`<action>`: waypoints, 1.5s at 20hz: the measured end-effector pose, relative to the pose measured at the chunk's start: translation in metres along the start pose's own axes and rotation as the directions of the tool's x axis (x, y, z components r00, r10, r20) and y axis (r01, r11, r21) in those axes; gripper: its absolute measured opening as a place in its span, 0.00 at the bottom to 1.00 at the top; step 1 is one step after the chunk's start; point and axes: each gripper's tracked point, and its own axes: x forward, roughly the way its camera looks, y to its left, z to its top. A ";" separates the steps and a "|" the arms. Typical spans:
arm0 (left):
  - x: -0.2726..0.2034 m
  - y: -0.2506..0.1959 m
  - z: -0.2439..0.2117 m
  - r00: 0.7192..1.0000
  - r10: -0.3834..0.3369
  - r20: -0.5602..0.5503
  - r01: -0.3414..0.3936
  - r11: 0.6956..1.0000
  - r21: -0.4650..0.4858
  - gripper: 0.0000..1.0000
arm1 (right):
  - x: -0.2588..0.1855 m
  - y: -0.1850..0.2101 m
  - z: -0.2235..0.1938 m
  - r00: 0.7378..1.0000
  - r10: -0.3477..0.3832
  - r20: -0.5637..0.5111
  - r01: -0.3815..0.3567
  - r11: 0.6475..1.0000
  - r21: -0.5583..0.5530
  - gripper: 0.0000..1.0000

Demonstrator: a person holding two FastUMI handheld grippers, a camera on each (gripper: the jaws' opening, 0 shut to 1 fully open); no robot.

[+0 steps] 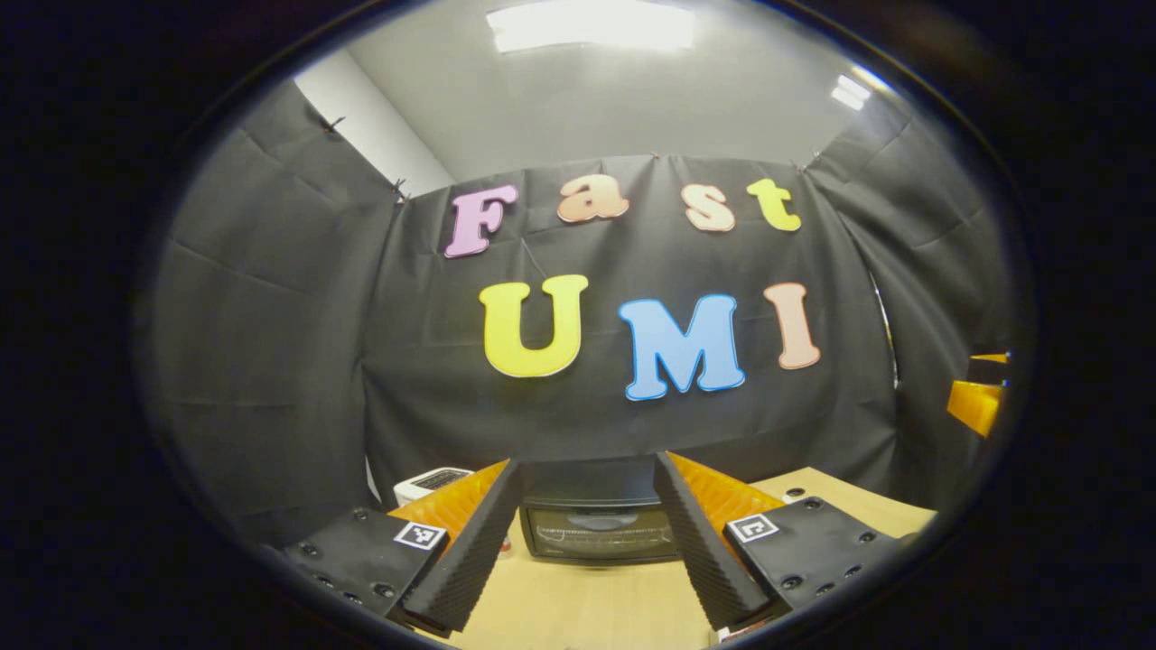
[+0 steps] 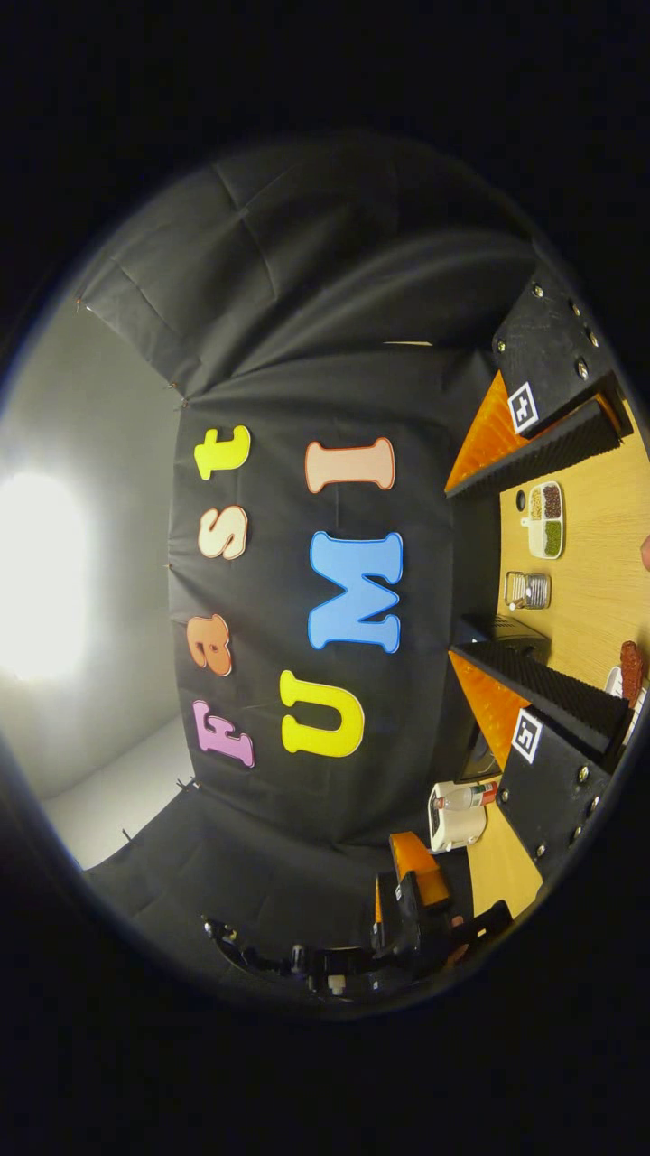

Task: Open the electric oven with the left hand, put the food in, and close the electric oven.

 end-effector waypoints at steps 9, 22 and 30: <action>0.105 -0.010 -0.038 0.996 -0.083 -0.034 0.083 0.997 -0.007 1.00 | 0.037 0.002 -0.002 0.995 -0.100 -0.011 0.100 0.995 -0.018 0.95; 0.222 -0.029 -0.175 0.953 -0.195 -0.232 0.196 0.980 -0.017 1.00 | 0.059 -0.001 -0.019 0.955 -0.283 -0.086 0.277 0.958 -0.076 0.95; 0.249 -0.029 -0.228 0.930 -0.203 -0.308 0.197 0.979 -0.051 0.98 | 0.058 0.007 -0.034 0.939 -0.308 -0.150 0.299 0.951 -0.083 0.95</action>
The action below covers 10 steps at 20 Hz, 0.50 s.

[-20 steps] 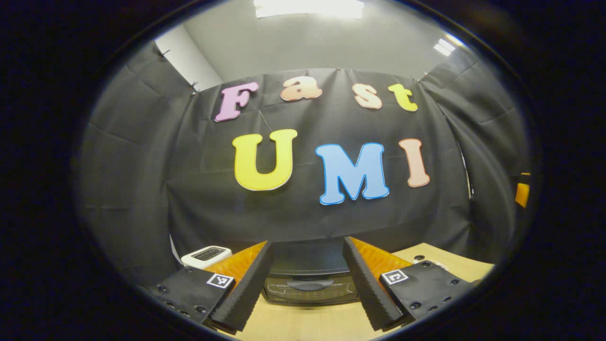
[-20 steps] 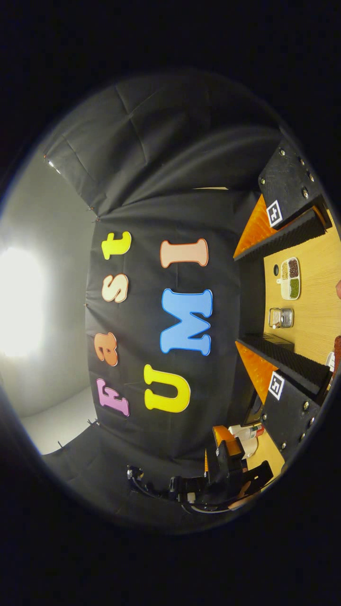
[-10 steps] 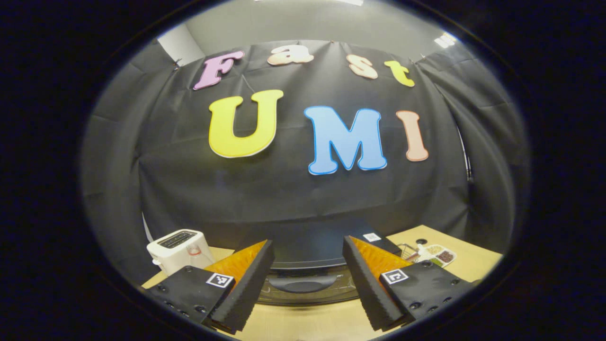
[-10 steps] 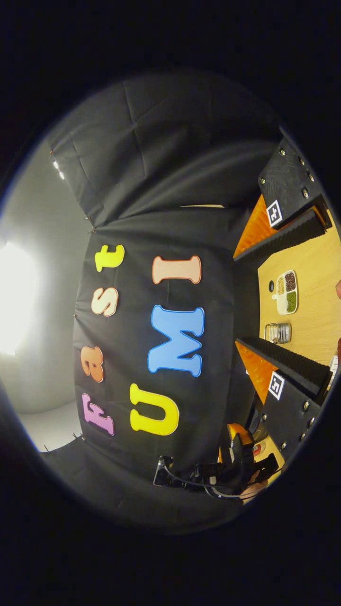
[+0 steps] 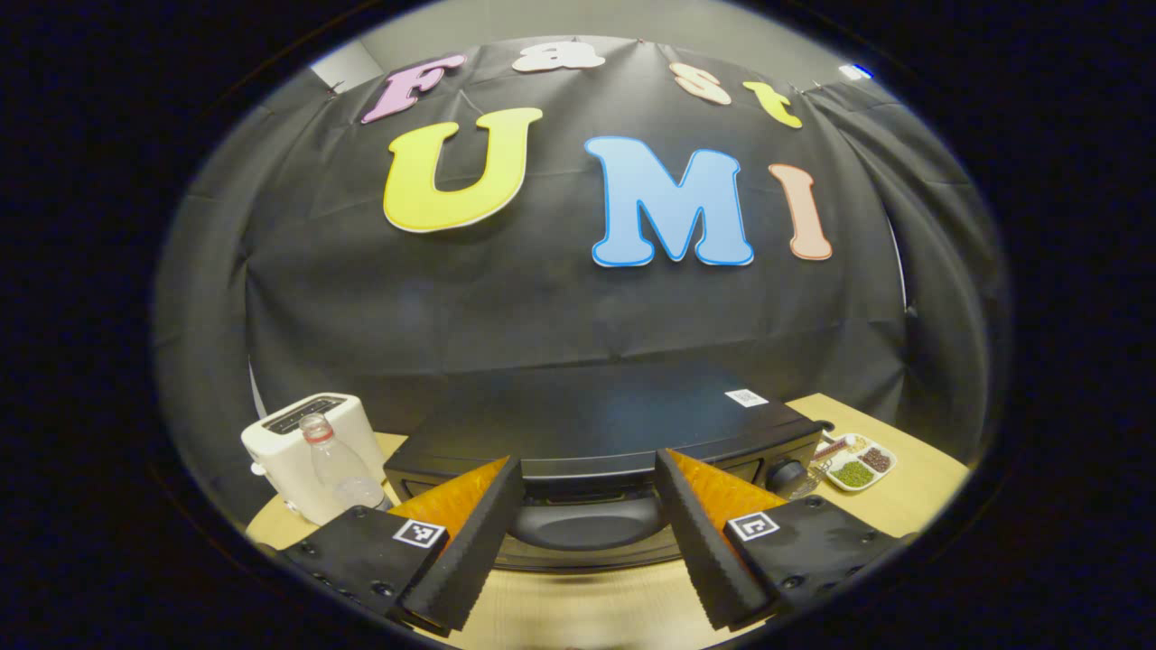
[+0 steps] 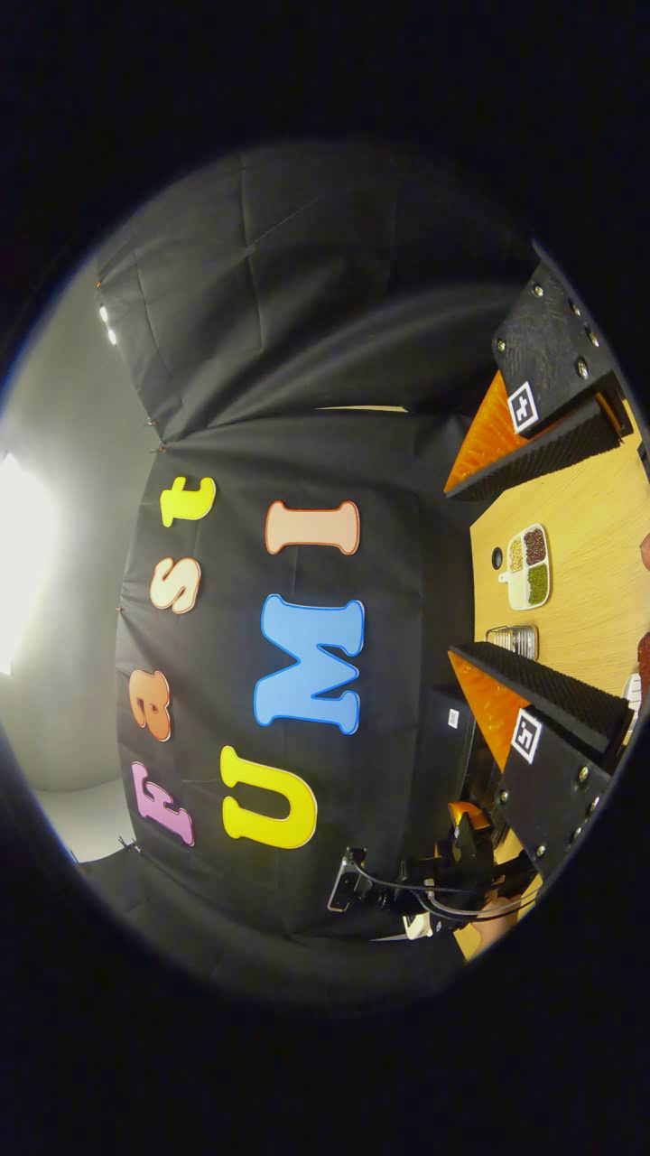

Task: Open the electric oven with the left hand, put the food in, and close the electric oven.

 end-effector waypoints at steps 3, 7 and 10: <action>0.004 0.000 -0.010 1.000 0.000 -0.011 0.000 1.000 -0.001 0.98 | -0.003 0.001 -0.001 1.000 0.001 -0.012 -0.001 1.000 0.009 0.95; 0.008 0.002 -0.016 1.000 -0.001 -0.014 0.001 1.000 0.003 1.00 | -0.006 -0.002 -0.003 1.000 -0.005 -0.021 0.005 1.000 0.015 0.95; 0.004 0.002 -0.017 1.000 0.001 -0.013 -0.001 1.000 -0.001 1.00 | -0.009 -0.004 -0.007 0.999 0.000 -0.032 0.001 1.000 0.016 0.95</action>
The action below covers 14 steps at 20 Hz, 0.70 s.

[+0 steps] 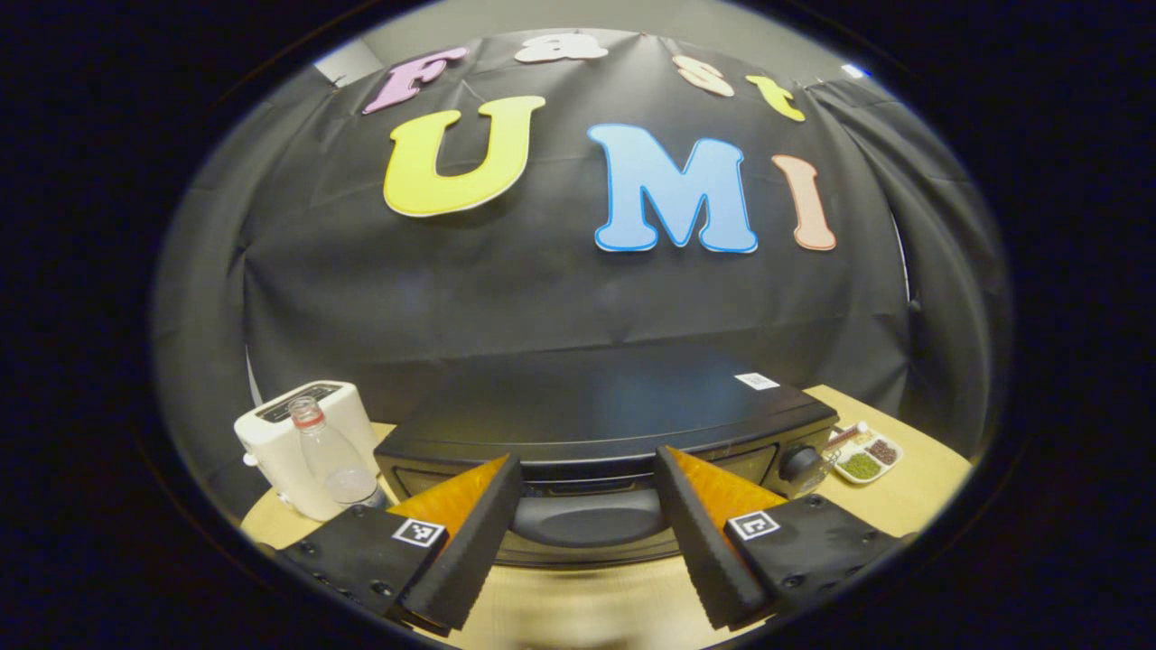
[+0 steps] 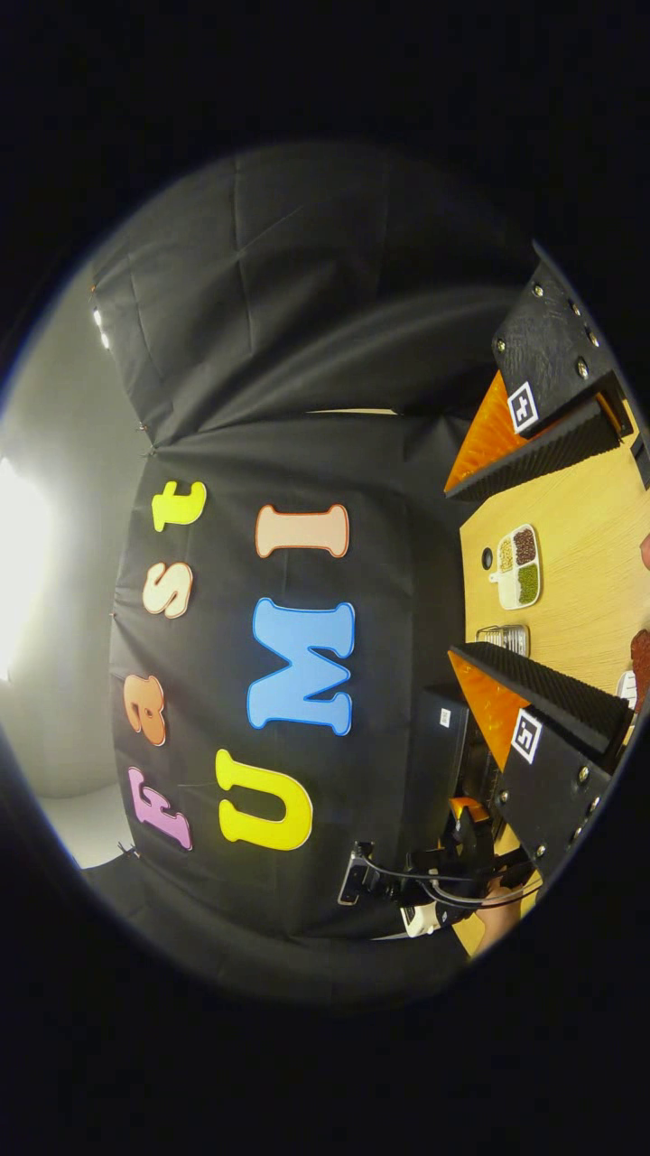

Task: Open the electric oven with the left hand, put the food in, and close the electric oven.

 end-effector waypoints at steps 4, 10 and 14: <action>-0.019 -0.002 -0.009 1.000 0.006 -0.006 -0.006 1.000 0.001 1.00 | -0.001 0.000 0.002 1.000 0.014 0.009 -0.014 1.000 0.009 0.95; -0.048 -0.005 -0.031 0.999 0.017 -0.039 -0.017 1.000 0.003 1.00 | -0.002 -0.002 0.004 0.998 0.054 0.015 -0.055 0.998 0.010 0.95; -0.061 -0.008 -0.043 0.998 0.024 -0.061 -0.024 1.000 0.007 1.00 | -0.004 -0.002 -0.001 0.997 0.078 0.002 -0.078 0.997 0.011 0.95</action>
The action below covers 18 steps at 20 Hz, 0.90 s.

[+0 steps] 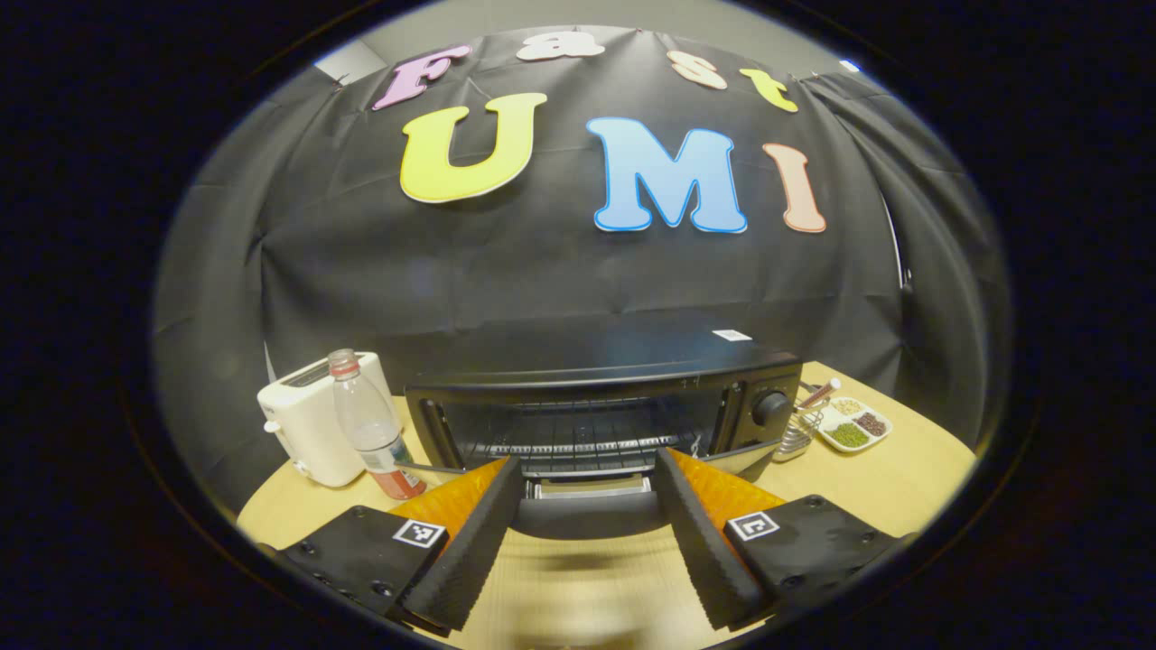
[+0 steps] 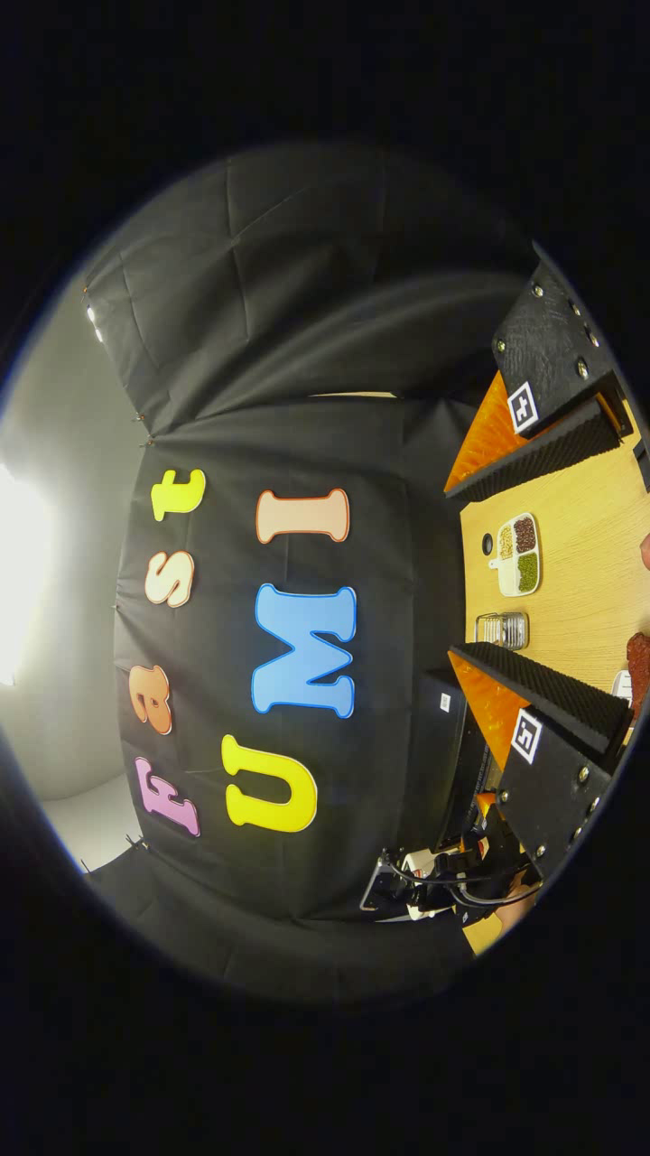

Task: Open the electric oven with the left hand, put the food in, and close the electric oven.

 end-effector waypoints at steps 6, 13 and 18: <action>-0.019 -0.004 -0.027 1.000 0.009 -0.023 -0.009 1.000 0.010 1.00 | -0.006 0.001 0.000 1.000 0.026 -0.008 -0.026 1.000 0.002 0.95; -0.032 -0.009 -0.058 0.998 0.023 -0.066 -0.022 0.999 0.024 0.98 | -0.015 -0.002 -0.003 0.999 0.038 -0.024 -0.038 0.999 0.017 0.95; -0.036 -0.013 -0.084 0.993 0.025 -0.119 -0.024 1.000 0.012 1.00 | -0.019 -0.005 -0.011 0.998 0.042 -0.048 -0.041 0.999 0.023 0.95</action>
